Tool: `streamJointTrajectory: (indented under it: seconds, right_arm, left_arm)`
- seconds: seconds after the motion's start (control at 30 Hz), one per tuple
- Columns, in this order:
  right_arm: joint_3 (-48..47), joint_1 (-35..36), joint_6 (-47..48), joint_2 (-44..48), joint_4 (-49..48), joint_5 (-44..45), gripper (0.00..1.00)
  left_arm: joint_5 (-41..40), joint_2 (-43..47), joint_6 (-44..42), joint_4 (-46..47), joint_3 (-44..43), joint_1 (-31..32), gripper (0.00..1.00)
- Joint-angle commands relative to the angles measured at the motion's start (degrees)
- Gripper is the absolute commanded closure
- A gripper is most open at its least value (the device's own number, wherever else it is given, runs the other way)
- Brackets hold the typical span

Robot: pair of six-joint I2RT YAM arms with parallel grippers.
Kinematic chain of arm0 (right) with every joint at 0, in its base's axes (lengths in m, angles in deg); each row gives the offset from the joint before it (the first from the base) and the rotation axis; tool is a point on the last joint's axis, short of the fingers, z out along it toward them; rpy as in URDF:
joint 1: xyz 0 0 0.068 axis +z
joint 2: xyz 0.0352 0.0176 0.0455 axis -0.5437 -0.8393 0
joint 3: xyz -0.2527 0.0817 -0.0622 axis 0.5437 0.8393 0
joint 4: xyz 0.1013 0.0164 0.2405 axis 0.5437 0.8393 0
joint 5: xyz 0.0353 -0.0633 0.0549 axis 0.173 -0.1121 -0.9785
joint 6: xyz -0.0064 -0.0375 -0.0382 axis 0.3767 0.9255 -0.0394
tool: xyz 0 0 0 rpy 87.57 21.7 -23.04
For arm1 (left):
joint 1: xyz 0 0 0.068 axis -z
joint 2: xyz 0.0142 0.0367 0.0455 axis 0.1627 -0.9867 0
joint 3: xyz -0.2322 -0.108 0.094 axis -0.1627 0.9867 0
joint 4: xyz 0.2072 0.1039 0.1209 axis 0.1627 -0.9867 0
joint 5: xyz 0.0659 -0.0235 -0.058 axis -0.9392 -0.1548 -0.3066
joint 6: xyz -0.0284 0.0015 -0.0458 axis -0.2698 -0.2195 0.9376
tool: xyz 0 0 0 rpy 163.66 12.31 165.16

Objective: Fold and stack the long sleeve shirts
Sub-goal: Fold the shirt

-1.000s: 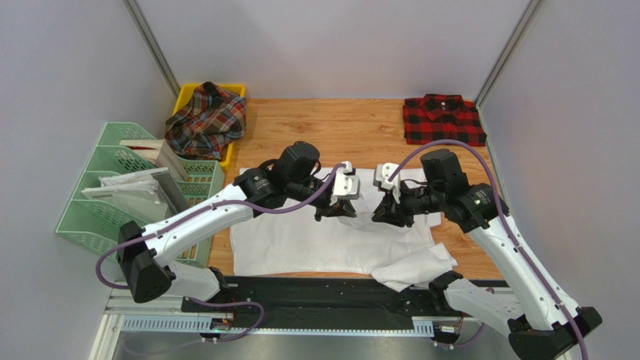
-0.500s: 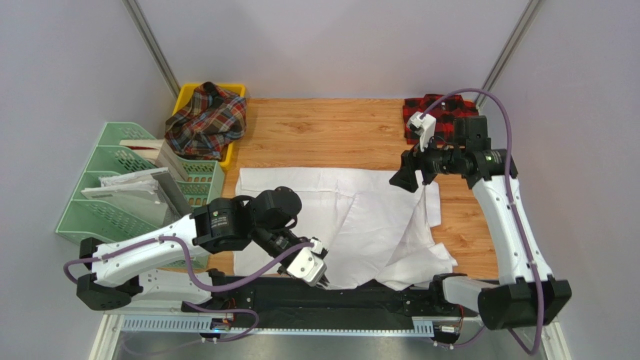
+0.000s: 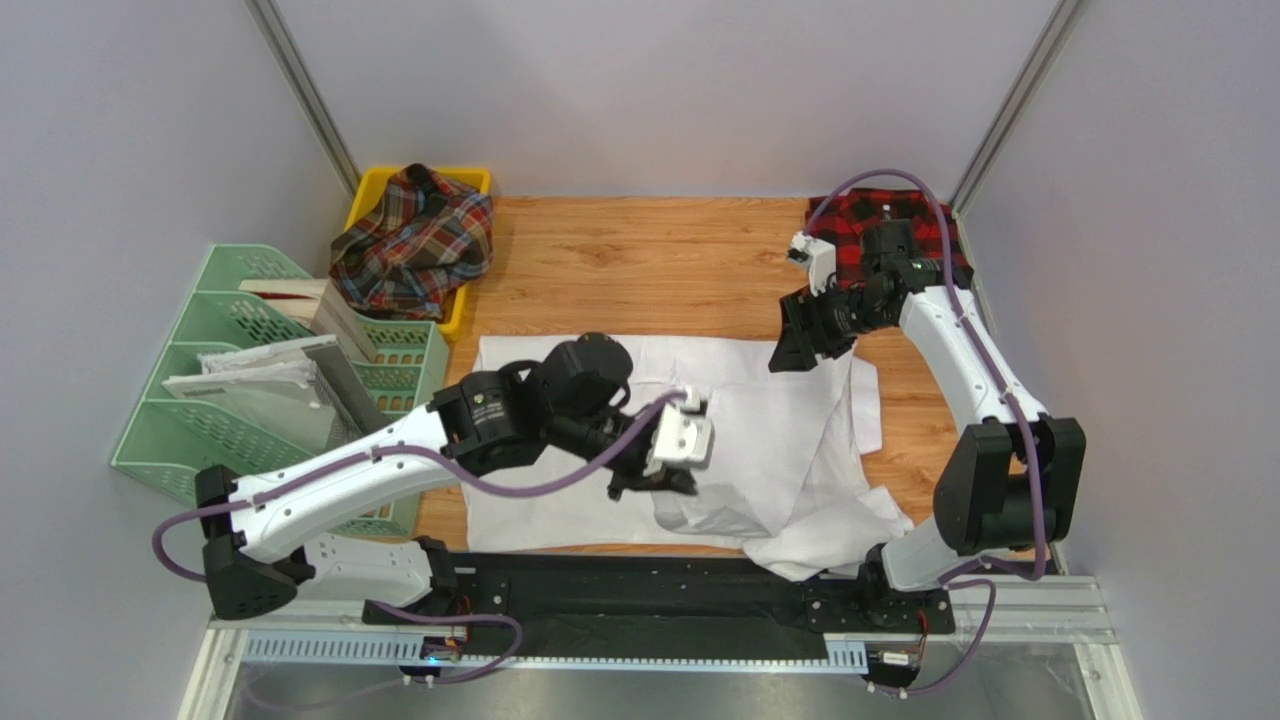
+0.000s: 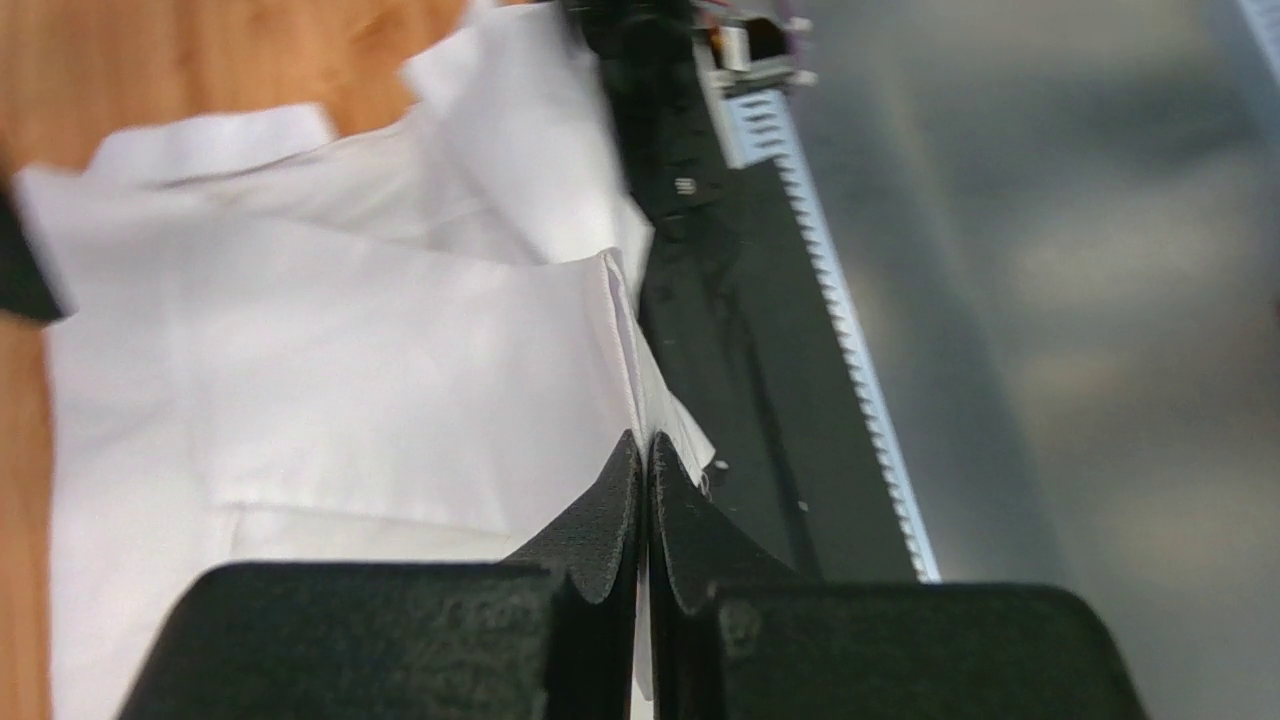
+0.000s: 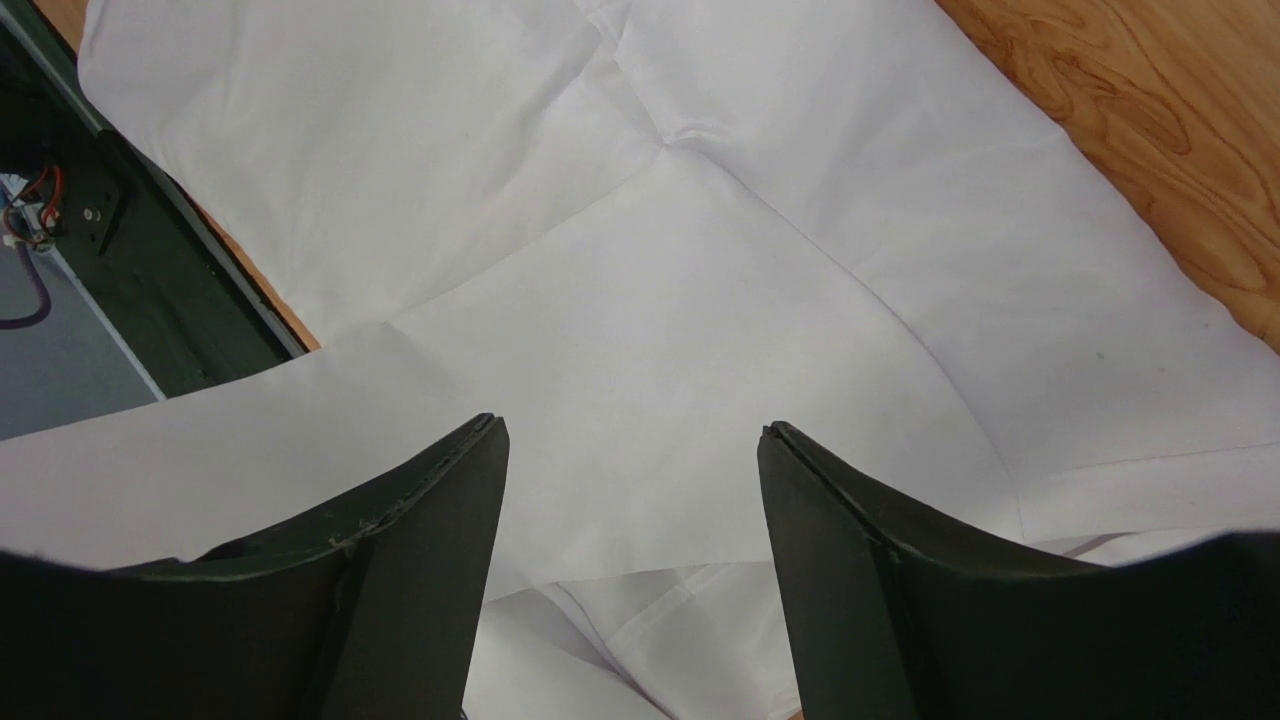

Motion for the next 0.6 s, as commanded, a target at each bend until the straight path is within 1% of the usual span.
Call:
streamJointTrajectory:
  seconds: [0.0,0.03,0.1,0.13,0.2,0.23,0.3,0.33,0.43,0.57]
  right_arm:
    - [-3.4,-0.4,0.4,-2.3,0.2,0.9,0.32]
    - [-3.4,-0.4,0.4,-3.2,0.4,0.9,0.32]
    - [-3.8,-0.7,0.6,-4.2,0.8,1.2,0.32]
    - [-3.9,-0.7,0.6,-4.9,1.2,1.1,0.32]
    - [-4.3,-0.7,1.2,-7.0,2.3,0.7,0.31]
    - [-4.6,-0.7,1.1,-7.7,2.4,0.7,0.31]
    - [-4.9,-0.8,1.5,-10.6,3.7,0.6,0.31]
    - [-4.8,-0.8,1.6,-11.5,3.8,0.4,0.31]
    - [-4.4,-0.9,1.9,-14.6,3.9,-0.2,0.31]
    - [-4.6,-0.8,1.9,-18.0,3.4,1.2,0.33]
  left_arm:
    - [-4.2,-3.1,11.8,10.4,-0.8,-12.0,1.00]
    - [-4.5,-3.9,12.8,10.9,-0.2,-17.2,1.00]
    - [-5.2,-6.1,14.5,12.8,1.5,-22.2,1.00]
    - [-4.3,-6.8,15.2,13.7,2.4,-27.3,1.00]
    - [-3.4,-8.4,16.1,16.2,5.3,-31.9,1.00]
    - [-3.5,-8.6,16.4,17.4,6.6,-35.9,1.00]
    - [-3.1,-8.8,17.4,20.8,11.1,-39.9,1.00]
    - [-2.9,-8.8,18.0,22.1,12.5,-43.6,1.00]
    - [-2.9,-9.0,19.4,25.2,17.2,-49.5,1.00]
    - [-3.1,-8.4,19.4,28.1,22.1,-54.2,1.00]
